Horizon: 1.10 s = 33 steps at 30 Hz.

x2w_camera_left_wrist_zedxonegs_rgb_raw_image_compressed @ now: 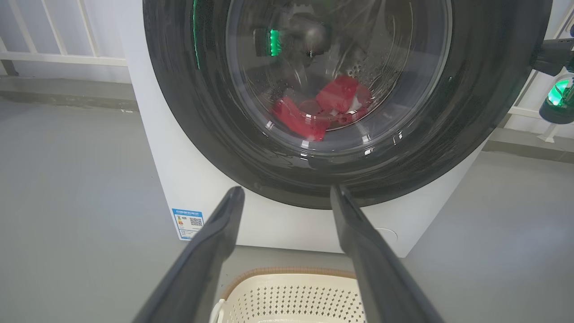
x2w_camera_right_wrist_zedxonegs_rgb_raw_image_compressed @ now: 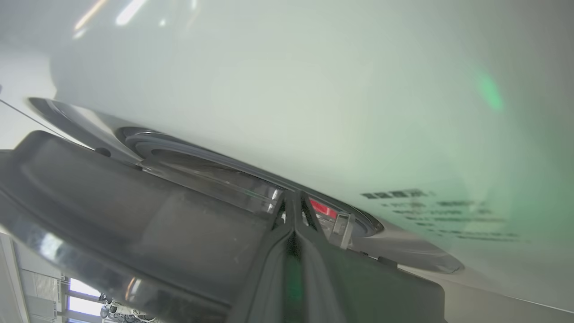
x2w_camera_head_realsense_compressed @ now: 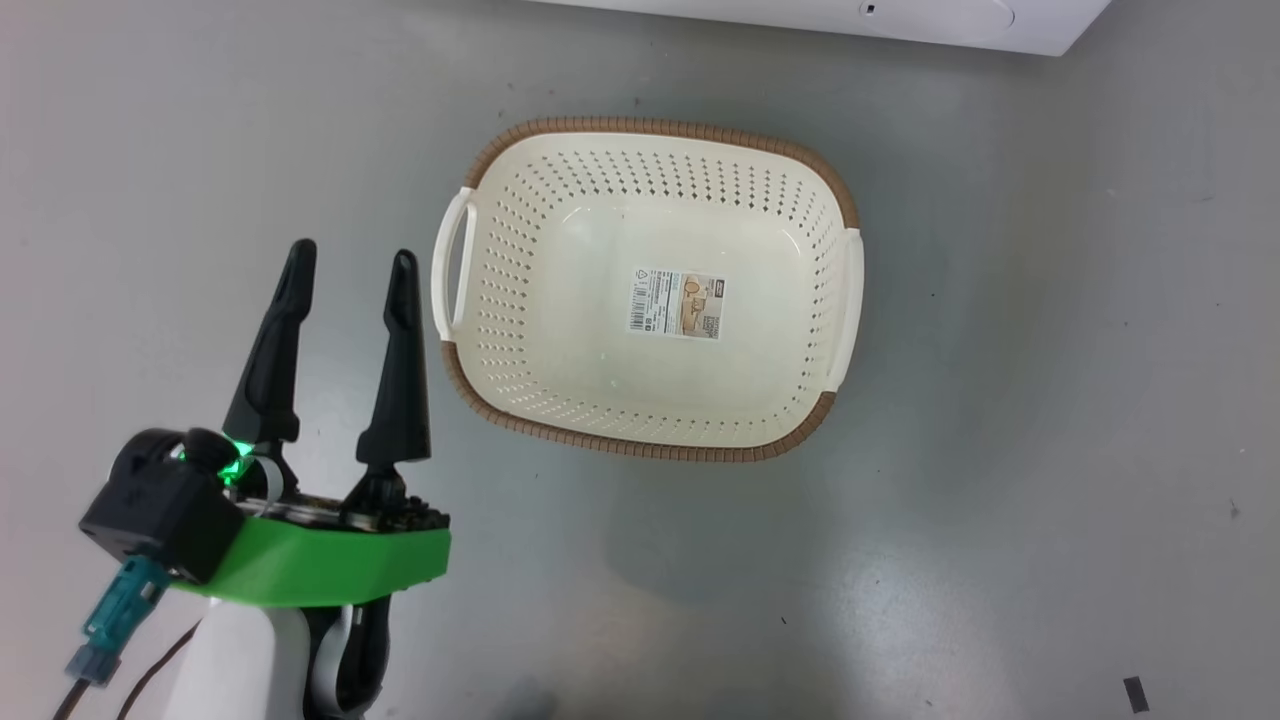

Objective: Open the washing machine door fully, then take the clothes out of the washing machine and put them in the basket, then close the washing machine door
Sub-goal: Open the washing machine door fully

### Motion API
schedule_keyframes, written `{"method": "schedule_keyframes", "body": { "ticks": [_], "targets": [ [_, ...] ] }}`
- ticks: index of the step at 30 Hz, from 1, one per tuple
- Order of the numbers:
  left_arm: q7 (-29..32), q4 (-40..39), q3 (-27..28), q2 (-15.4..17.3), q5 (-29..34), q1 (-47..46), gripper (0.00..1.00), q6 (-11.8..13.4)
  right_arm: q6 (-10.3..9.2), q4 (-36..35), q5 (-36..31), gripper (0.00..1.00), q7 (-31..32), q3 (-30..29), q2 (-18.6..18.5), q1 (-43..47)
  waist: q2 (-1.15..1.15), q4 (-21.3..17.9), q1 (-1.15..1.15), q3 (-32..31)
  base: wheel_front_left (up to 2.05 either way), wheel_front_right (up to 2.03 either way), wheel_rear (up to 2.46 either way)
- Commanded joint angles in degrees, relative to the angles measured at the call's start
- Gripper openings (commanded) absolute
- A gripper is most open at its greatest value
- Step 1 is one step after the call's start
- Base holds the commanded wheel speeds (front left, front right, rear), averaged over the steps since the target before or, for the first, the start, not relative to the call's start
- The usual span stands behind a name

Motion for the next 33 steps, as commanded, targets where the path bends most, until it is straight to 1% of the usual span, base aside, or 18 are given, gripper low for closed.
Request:
{"method": "schedule_keyframes", "body": {
  "ticks": [1,8,16,25,33],
  "targets": [
    [-0.44,-1.23,1.71,1.44,-0.29,-0.2,1.0,0.54,-0.03,-1.27,0.0,0.0,1.12,0.83,1.63,-0.13,0.0,-0.04,0.0,-0.43,0.0,0.0,0.0],
    [-0.44,-0.3,2.07,1.44,-0.15,0.96,1.0,0.66,-0.03,-1.83,1.42,0.0,4.54,1.7,1.89,4.04,0.0,-0.93,0.0,-4.04,0.0,0.0,0.0],
    [-0.44,0.61,2.65,1.44,0.61,2.66,1.0,0.62,-0.03,-4.97,3.0,0.0,7.09,2.25,2.73,10.28,0.0,-2.49,0.0,-8.38,0.0,0.0,0.0],
    [-0.44,1.17,3.06,1.44,1.03,4.23,1.0,0.34,-0.03,-6.85,4.07,0.0,9.31,2.43,2.83,15.81,0.0,-3.62,0.0,-11.47,0.0,0.0,0.0],
    [-0.44,1.46,3.48,1.44,1.4,5.41,1.0,0.07,-0.03,-8.81,5.06,0.0,11.48,2.96,3.65,20.58,0.0,-4.42,0.0,-13.64,0.0,0.0,0.0]
  ]
}}
